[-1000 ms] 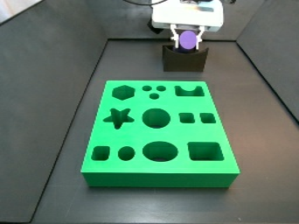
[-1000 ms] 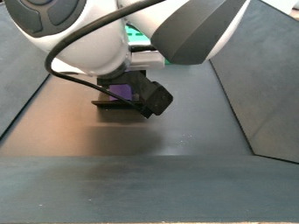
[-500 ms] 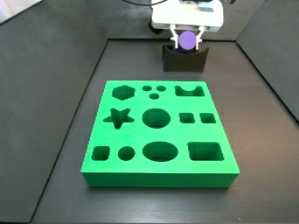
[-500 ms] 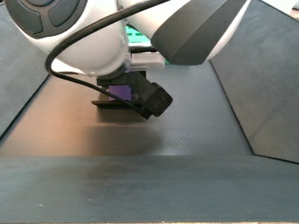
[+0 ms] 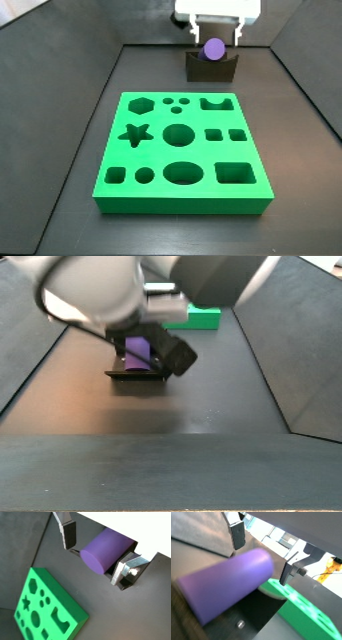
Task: Pick up the round object. Move up. Place the round object on the fixture. Regrasp the round object. Move to above the board. Insert the round object.
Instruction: Regrasp the round object.
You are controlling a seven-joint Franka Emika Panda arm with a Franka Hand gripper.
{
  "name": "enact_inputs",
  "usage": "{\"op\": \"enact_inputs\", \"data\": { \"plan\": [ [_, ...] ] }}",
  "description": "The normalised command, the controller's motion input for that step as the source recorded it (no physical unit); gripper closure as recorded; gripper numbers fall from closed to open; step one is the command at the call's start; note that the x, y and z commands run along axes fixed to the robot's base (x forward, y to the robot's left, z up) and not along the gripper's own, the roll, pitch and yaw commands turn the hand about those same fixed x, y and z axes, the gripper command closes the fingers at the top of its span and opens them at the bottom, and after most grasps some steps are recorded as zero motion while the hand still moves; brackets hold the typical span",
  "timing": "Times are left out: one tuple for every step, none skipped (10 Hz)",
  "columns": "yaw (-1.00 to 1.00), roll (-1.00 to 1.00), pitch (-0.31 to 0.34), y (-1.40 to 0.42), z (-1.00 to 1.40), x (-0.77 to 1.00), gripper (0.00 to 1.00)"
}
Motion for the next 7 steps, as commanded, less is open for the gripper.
{"op": "enact_inputs", "data": {
  "plan": [
    [-0.01, 0.04, 0.025, 0.01, 1.0, -0.04, 0.0],
    [-0.01, 0.04, 0.029, 0.01, 0.85, -0.04, 0.0],
    [-0.01, 0.04, 0.031, 0.01, 0.73, -0.04, 0.0],
    [-0.01, 0.04, 0.035, 0.01, 0.48, -0.03, 0.0],
    [-0.01, 0.04, 0.04, 0.01, 0.29, -0.03, 0.0],
    [0.03, 1.0, 0.038, -0.74, 0.74, -0.12, 0.0],
    [0.03, 1.0, 0.037, -0.74, 0.68, -0.11, 0.0]
  ]
}}
